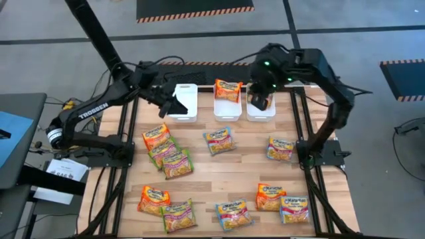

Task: Sort Maruchan noodles
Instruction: Put the blue noodle pack into the left white bin

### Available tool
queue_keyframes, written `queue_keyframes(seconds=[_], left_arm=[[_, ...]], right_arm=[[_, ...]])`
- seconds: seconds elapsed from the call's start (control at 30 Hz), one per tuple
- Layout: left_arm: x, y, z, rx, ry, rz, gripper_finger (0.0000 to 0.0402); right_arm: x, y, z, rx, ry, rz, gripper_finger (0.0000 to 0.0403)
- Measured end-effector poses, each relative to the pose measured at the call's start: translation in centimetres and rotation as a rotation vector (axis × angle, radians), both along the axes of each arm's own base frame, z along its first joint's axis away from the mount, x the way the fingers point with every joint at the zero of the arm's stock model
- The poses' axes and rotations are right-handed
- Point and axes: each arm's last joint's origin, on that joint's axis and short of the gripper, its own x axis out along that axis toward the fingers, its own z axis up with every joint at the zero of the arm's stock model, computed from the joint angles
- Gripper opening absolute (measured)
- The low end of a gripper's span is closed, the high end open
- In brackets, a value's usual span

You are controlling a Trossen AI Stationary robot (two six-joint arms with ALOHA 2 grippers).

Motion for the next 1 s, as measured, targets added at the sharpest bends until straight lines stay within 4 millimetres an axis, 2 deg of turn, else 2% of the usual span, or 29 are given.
queue_keyframes(seconds=[0.2, 0.53, 0.63, 0.83, 1.0], left_arm=[[0.0, -2.6, 1.0, -0.016, -0.018, -0.074, 0.0103], [-0.2, -7.2, 0.9, 0.014, 0.089, -0.133, 0.0104], [0.0, -8.1, 0.5, 0.023, 0.134, -0.143, 0.0103], [0.4, -9.8, 0.2, 0.036, 0.165, -0.2, 0.0103], [0.5, -10.6, 0.2, 0.058, 0.167, -0.212, 0.0103]], right_arm=[[-1.4, 2.8, 1.3, 0.033, -0.065, 0.099, 0.0123], [-1.2, 7.6, 1.4, 0.118, -0.084, 0.196, 0.0123], [-0.5, 9.0, -0.1, 0.143, -0.012, 0.221, 0.0123], [0.6, 10.9, -4.7, 0.153, 0.165, 0.191, 0.0123], [1.6, 12.4, -8.4, 0.206, 0.201, 0.216, 0.0123]])
